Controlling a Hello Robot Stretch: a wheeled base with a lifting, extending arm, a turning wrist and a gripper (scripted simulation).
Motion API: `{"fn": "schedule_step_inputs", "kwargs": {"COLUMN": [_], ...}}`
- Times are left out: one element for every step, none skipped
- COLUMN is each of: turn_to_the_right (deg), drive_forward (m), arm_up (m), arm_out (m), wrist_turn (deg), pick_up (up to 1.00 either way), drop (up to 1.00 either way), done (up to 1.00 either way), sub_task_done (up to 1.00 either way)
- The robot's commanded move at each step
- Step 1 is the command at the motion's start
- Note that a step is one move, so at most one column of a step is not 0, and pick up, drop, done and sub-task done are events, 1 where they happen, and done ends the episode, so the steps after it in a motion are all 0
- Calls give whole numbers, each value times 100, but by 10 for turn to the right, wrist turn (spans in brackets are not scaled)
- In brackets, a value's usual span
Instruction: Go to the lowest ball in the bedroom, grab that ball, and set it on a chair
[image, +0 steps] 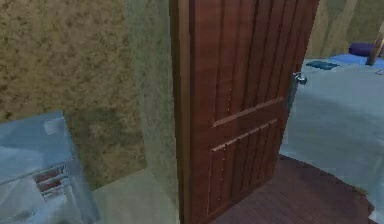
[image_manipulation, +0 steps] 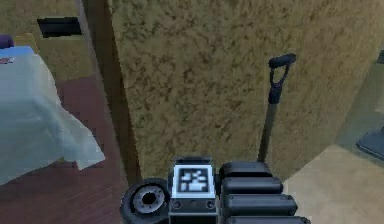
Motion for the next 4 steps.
{"fn": "schedule_step_inputs", "kwargs": {"turn_to_the_right": [180, 0, -210, 0], "drive_forward": [0, 55, 0, 30], "arm_up": [0, 0, 0, 0], "arm_out": [0, 0, 0, 0], "wrist_turn": [0, 0, 0, 0], "pick_up": [0, 0, 0, 0], "drop": [0, 0, 0, 0], "done": [0, 0, 0, 0], "sub_task_done": [0, 0, 0, 0]}}
